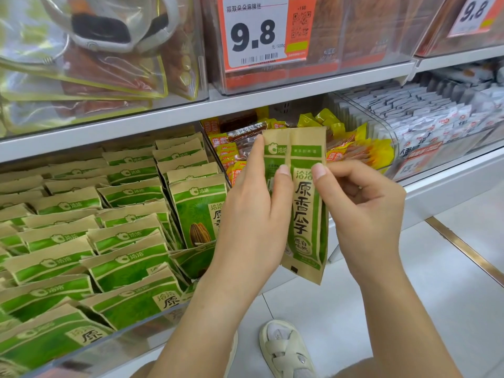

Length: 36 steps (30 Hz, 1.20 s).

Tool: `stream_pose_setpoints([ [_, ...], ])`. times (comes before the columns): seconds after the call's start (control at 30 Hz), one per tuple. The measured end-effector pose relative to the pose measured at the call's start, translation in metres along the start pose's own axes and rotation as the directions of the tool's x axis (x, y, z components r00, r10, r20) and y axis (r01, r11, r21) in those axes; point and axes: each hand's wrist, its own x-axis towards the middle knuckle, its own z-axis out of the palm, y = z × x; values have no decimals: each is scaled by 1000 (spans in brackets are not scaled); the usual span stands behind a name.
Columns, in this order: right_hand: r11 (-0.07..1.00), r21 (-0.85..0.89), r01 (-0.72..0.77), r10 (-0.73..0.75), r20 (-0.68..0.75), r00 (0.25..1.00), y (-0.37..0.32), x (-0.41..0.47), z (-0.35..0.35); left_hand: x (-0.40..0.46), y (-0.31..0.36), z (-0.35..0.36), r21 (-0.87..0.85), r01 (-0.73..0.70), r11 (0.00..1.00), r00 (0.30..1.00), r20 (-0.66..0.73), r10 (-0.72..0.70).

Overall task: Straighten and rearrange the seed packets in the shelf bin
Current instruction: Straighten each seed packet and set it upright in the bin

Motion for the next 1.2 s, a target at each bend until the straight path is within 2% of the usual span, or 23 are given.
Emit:
stream_pose_setpoints([
  [0.2, 987, 119, -104, 81, 181, 980, -4, 4, -4, 5, 1, -6, -235, 84, 968, 996, -10, -89],
  [0.33, 969, 211, -131, 90, 195, 977, -3, 5, -5, 5, 3, -8, -410, 137, 902, 990, 62, -123],
  [0.43, 965, 240, -109, 57, 214, 975, -4, 5, -4, 3, 5, -9, -468, 117, 876, 990, 120, -68],
  [0.57, 961, 252, -115, 50, 250, 967, -5, 5, -4, 3, 5, -12, -478, 88, 874, 988, 155, -15],
  [0.67, 954, 250, -163, 100, 248, 964, -4, 6, -6, 4, 3, -12, -483, 93, 871, 984, 179, -5],
  [0.83, 957, 204, -208, 171, 185, 968, -2, 6, -6, 5, 2, -12, -474, 83, 876, 982, 187, 9],
  [1.03, 970, 187, -153, 134, 108, 985, -1, 5, -3, 4, 6, -12, -464, 104, 880, 979, 206, -7],
  [1.2, 967, 220, -129, 135, -12, 991, 2, 6, -5, 1, -1, -9, -372, 95, 923, 971, 241, -3],
])
